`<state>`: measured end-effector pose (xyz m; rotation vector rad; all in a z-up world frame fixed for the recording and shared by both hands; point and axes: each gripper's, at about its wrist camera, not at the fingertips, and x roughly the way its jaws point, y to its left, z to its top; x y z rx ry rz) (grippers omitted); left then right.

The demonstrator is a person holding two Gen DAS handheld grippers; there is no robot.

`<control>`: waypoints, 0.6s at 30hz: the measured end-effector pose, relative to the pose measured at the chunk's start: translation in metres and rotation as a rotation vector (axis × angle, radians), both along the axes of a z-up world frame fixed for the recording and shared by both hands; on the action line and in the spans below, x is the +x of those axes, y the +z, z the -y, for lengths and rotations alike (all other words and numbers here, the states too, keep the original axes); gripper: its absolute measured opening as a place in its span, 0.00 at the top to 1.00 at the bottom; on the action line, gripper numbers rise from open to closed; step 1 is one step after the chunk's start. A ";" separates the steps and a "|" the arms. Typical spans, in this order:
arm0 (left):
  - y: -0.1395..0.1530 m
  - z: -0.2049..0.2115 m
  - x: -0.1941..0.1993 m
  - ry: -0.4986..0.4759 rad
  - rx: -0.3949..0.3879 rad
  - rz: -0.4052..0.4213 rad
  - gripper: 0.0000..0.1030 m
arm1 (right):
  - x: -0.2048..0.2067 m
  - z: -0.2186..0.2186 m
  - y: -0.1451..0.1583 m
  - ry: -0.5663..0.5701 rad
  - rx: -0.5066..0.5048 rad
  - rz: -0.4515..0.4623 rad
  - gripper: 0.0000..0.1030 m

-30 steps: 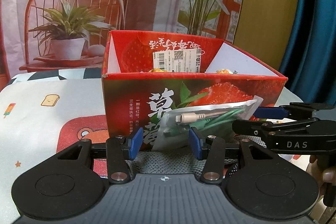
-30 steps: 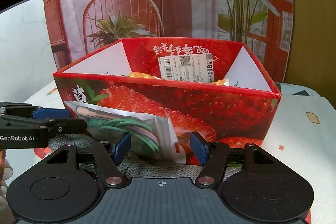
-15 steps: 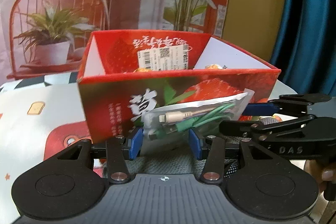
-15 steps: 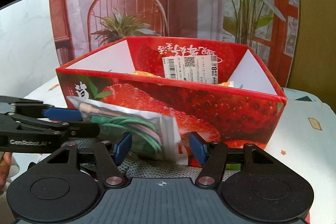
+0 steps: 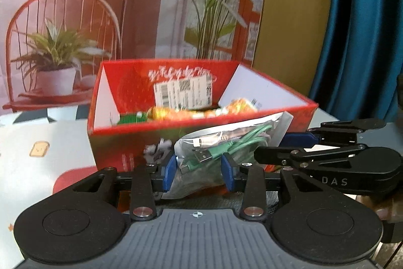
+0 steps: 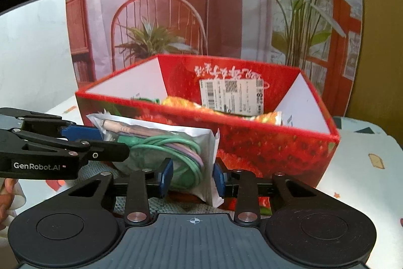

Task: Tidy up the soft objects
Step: 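Lift the cable bag with both tools and carry it over the red box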

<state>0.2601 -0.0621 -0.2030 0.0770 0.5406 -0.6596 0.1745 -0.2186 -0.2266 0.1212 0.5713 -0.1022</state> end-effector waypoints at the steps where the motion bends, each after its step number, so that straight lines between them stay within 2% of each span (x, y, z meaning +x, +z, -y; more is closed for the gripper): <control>1: 0.004 0.000 -0.002 -0.002 -0.004 0.010 0.60 | -0.001 0.000 0.003 0.000 -0.002 0.008 0.69; 10: 0.045 0.001 -0.016 -0.002 -0.056 0.093 0.60 | -0.013 0.003 0.041 0.000 -0.007 0.097 0.69; 18: 0.072 0.000 -0.018 0.007 -0.117 0.120 0.60 | -0.014 0.009 0.073 0.008 -0.023 0.154 0.69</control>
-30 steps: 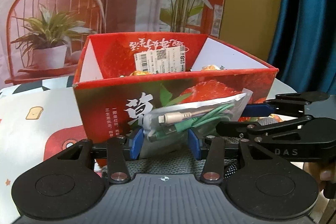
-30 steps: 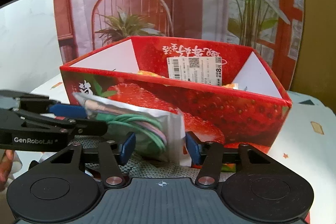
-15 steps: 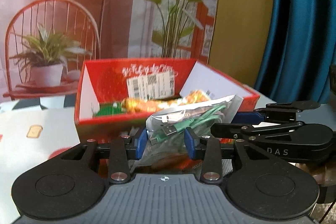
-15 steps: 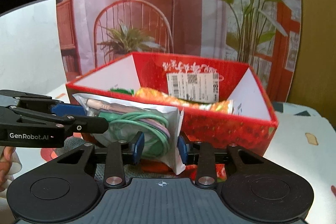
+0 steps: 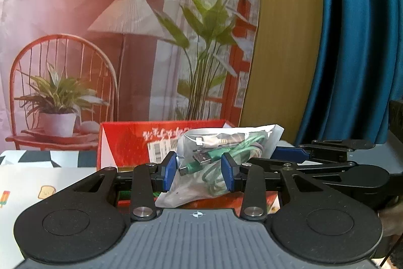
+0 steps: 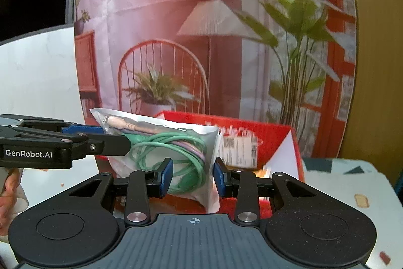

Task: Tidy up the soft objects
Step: 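Lift the cable bag with both tools and carry it over the red box, then open both tools to release the cable bag into the box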

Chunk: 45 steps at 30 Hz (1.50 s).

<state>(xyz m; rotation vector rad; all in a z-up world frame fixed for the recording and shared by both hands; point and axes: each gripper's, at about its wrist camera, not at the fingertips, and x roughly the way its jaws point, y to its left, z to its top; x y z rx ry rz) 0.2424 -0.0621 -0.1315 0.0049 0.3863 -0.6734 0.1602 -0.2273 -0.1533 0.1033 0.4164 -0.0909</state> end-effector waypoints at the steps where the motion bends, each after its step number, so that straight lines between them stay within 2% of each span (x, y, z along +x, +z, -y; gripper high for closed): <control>1: 0.002 0.000 0.000 0.002 -0.005 0.004 0.60 | 0.000 0.000 0.003 0.001 -0.004 0.003 0.69; 16: 0.031 0.004 0.019 0.014 -0.061 0.021 0.60 | 0.020 0.009 0.040 0.017 -0.057 0.048 0.69; 21: 0.031 0.010 0.036 0.012 -0.067 -0.014 0.60 | 0.032 0.018 0.046 0.013 -0.051 0.045 0.69; 25: 0.027 0.016 0.062 0.010 -0.080 -0.100 0.60 | 0.045 0.029 0.045 0.010 -0.049 0.028 0.69; 29: 0.015 0.022 0.083 0.009 -0.076 -0.178 0.60 | 0.062 0.043 0.037 0.011 -0.013 -0.017 0.69; 35: -0.013 0.035 0.103 -0.007 -0.011 -0.303 0.60 | 0.081 0.062 0.011 0.002 0.071 -0.133 0.69; 45: -0.043 0.050 0.127 -0.002 0.060 -0.396 0.60 | 0.100 0.083 -0.030 -0.041 0.215 -0.296 0.69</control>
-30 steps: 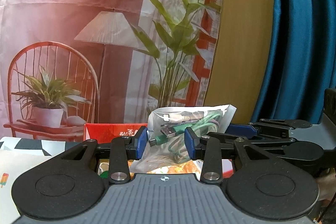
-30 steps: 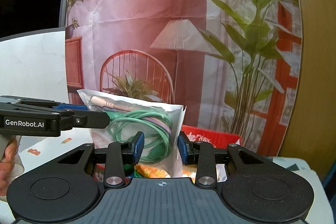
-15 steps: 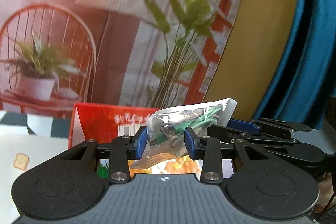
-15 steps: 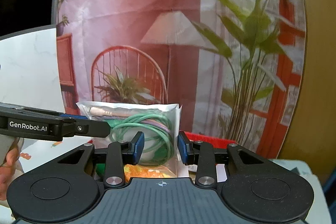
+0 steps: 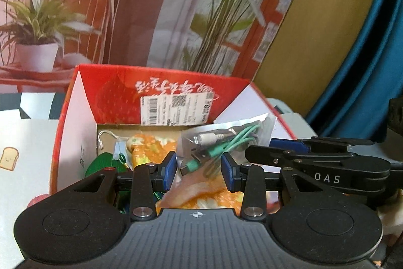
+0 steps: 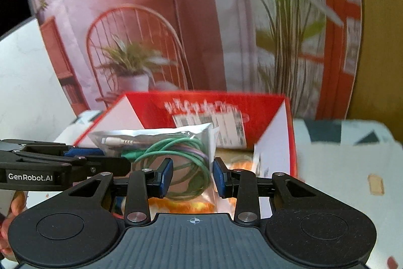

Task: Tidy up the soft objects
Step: 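Open both tools to release the cable bag into the box, then move both tools down to the black dotted glove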

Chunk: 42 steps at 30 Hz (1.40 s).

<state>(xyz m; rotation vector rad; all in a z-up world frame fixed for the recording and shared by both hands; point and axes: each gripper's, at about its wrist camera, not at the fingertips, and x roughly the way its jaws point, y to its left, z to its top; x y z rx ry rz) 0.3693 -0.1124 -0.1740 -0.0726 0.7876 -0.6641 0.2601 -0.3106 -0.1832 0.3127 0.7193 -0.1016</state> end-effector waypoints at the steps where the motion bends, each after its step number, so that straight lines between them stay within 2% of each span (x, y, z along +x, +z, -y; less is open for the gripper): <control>1: -0.003 0.002 0.004 0.008 0.013 -0.003 0.61 | 0.003 0.001 -0.004 -0.003 0.005 -0.012 0.69; 5: -0.005 0.011 0.013 0.029 0.055 0.016 0.60 | 0.018 0.002 -0.016 -0.019 -0.011 -0.046 0.69; 9: -0.001 0.015 0.015 0.083 0.127 0.086 0.60 | 0.028 0.004 -0.021 -0.053 -0.042 -0.073 0.68; 12: 0.007 0.012 0.014 0.102 0.125 0.122 0.60 | 0.028 0.003 -0.022 -0.081 -0.095 -0.081 0.67; 19: 0.029 0.003 -0.011 0.079 0.115 0.188 0.59 | 0.008 0.004 -0.006 -0.092 -0.109 -0.007 0.64; 22: 0.038 -0.002 -0.026 0.073 0.106 0.215 0.59 | -0.005 -0.001 0.003 -0.084 -0.129 0.035 0.60; 28: 0.051 -0.019 -0.054 0.083 0.084 0.242 0.59 | -0.032 -0.022 0.019 -0.061 -0.182 0.097 0.59; 42: 0.044 -0.069 -0.127 0.142 0.100 0.284 0.58 | -0.097 -0.068 0.032 -0.041 -0.197 0.228 0.59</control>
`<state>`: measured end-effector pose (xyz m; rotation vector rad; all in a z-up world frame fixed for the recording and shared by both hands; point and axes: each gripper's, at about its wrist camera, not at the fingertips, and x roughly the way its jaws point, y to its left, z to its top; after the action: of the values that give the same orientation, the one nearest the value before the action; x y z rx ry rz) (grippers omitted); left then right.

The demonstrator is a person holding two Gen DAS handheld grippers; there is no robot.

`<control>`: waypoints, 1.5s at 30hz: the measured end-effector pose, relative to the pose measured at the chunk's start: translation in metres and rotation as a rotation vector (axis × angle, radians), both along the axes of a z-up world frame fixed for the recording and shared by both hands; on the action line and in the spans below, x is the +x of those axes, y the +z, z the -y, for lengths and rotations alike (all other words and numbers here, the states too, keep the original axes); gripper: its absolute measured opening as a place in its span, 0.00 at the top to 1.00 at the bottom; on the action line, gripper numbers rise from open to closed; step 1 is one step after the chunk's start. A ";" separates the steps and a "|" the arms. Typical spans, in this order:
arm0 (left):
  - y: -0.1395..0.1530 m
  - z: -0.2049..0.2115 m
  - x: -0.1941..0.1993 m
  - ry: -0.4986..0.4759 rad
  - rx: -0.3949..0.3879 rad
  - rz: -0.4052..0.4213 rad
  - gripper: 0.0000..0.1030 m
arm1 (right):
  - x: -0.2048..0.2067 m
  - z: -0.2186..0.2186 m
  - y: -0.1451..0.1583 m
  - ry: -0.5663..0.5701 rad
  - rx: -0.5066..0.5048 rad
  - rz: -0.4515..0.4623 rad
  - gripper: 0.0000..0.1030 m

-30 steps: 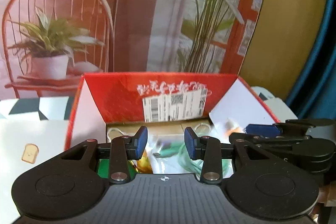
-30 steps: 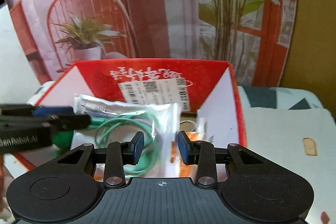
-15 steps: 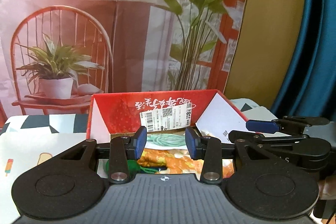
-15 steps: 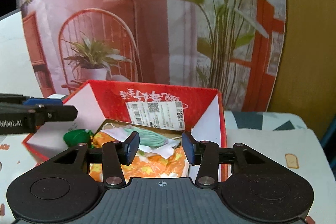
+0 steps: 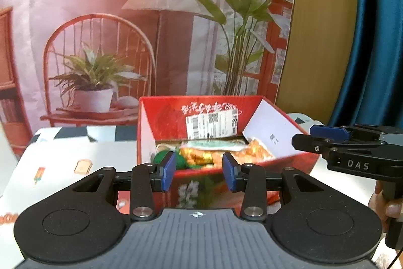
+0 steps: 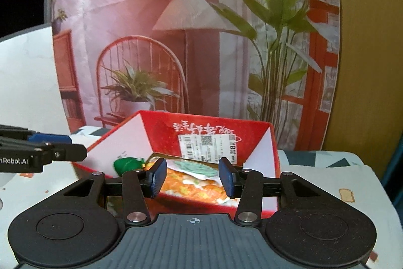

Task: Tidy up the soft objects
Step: 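Move both tools down to the black dotted glove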

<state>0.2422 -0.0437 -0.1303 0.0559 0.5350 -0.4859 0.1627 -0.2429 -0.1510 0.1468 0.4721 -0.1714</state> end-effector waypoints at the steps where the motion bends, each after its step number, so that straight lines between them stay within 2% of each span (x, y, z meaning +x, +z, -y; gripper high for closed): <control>1: -0.002 -0.003 -0.004 0.003 -0.003 -0.005 0.58 | -0.004 -0.003 -0.002 0.001 0.003 0.004 0.59; 7: -0.021 -0.015 -0.024 0.026 -0.008 -0.049 0.58 | -0.026 -0.018 -0.018 0.013 0.015 -0.003 0.58; 21: -0.067 -0.040 -0.058 0.093 -0.014 -0.159 0.59 | -0.070 -0.030 -0.079 -0.031 0.058 -0.107 0.58; 26: -0.078 -0.040 -0.067 0.085 -0.019 -0.192 0.59 | -0.079 -0.035 -0.096 -0.029 0.087 -0.146 0.58; 36: -0.094 -0.035 -0.071 0.063 -0.031 -0.222 0.59 | -0.086 -0.050 -0.117 0.002 0.084 -0.194 0.58; 38: -0.094 -0.033 -0.069 0.055 -0.036 -0.222 0.59 | -0.087 -0.051 -0.117 0.001 0.087 -0.188 0.57; 40: -0.094 -0.028 -0.067 0.045 -0.035 -0.221 0.59 | -0.085 -0.049 -0.114 -0.001 0.088 -0.170 0.52; 45: -0.103 -0.019 -0.058 0.039 -0.026 -0.231 0.59 | -0.074 -0.041 -0.111 -0.011 0.094 -0.139 0.49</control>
<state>0.1841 -0.0246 -0.2337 -0.0359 0.7546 -0.4642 0.0891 -0.2015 -0.2616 0.2301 0.6179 -0.1707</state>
